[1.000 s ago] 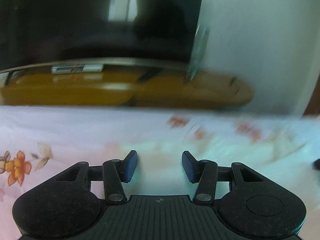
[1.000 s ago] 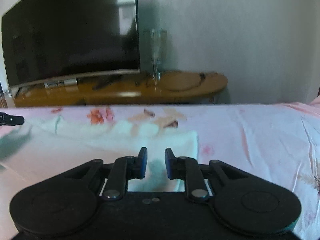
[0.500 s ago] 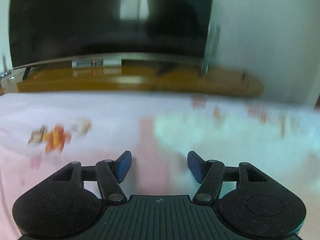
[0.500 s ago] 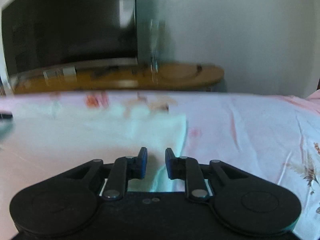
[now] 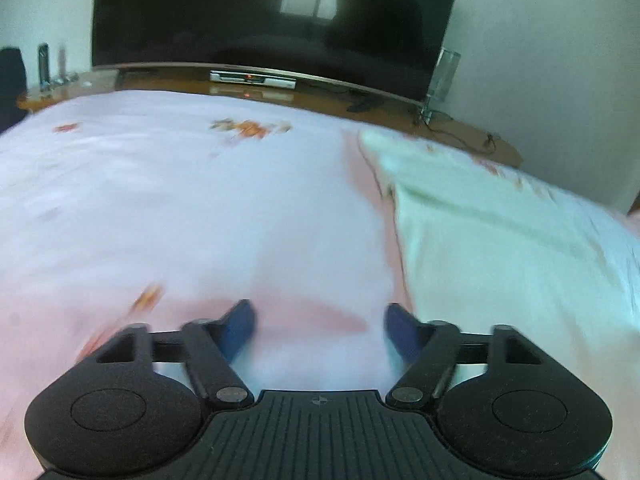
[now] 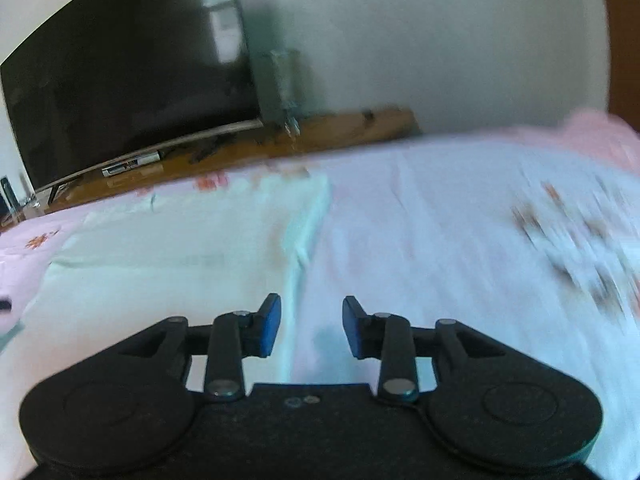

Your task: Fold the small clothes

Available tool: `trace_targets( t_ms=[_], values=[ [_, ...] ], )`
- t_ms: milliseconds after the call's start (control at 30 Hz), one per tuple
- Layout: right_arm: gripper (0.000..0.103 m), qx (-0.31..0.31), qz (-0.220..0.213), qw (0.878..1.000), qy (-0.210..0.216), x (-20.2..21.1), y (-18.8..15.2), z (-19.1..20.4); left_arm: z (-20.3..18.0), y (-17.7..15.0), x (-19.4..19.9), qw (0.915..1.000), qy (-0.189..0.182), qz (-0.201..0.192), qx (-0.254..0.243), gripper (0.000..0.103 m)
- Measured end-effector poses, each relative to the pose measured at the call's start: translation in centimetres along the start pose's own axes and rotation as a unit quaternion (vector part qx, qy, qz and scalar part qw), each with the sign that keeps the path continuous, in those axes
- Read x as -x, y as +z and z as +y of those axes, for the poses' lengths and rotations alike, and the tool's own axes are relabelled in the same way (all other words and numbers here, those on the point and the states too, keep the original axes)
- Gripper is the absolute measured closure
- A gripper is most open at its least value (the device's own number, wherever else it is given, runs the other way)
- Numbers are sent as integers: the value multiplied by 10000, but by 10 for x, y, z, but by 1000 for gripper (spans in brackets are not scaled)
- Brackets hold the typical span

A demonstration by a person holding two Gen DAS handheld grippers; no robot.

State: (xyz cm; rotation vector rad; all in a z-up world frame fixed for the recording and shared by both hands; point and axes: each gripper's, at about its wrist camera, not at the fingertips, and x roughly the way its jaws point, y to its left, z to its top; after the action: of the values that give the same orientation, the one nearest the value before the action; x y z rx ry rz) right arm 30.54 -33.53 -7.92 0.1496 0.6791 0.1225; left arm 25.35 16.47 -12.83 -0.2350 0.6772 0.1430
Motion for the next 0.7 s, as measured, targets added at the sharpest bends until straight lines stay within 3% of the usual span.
trace_targets(
  t_ms=[133, 233, 300, 367, 500, 567, 667, 700],
  values=[
    [66, -673, 326, 9970, 177, 60, -49, -25, 14, -45, 55, 9983, -343, 173, 433, 39],
    [64, -1400, 582, 9868, 575, 90, -81, -37, 27, -67, 80, 9903, -954, 415, 922, 39],
    [63, -1908, 715, 9743, 960, 107, -102, -40, 35, -82, 90, 9780, -1450, 570, 1384, 39],
    [63, -2261, 887, 9615, 1285, 116, -119, -38, 40, -97, 92, 9604, -1962, 773, 1819, 39],
    [63, -2560, 1130, 9417, 1867, 129, -143, -26, 50, -124, 97, 9321, -2521, 816, 2470, 41],
    [63, -2577, 1153, 9374, 2040, 131, -149, -19, 56, -132, 90, 9170, -2690, 905, 2802, 56],
    [68, -2558, 1047, 9404, 1979, 129, -149, -14, 57, -133, 84, 9062, -2793, 1050, 2997, 59],
    [70, -2659, 1048, 9366, 2026, 127, -150, -14, 53, -136, 88, 9067, -2782, 1079, 2982, 59]
  ],
)
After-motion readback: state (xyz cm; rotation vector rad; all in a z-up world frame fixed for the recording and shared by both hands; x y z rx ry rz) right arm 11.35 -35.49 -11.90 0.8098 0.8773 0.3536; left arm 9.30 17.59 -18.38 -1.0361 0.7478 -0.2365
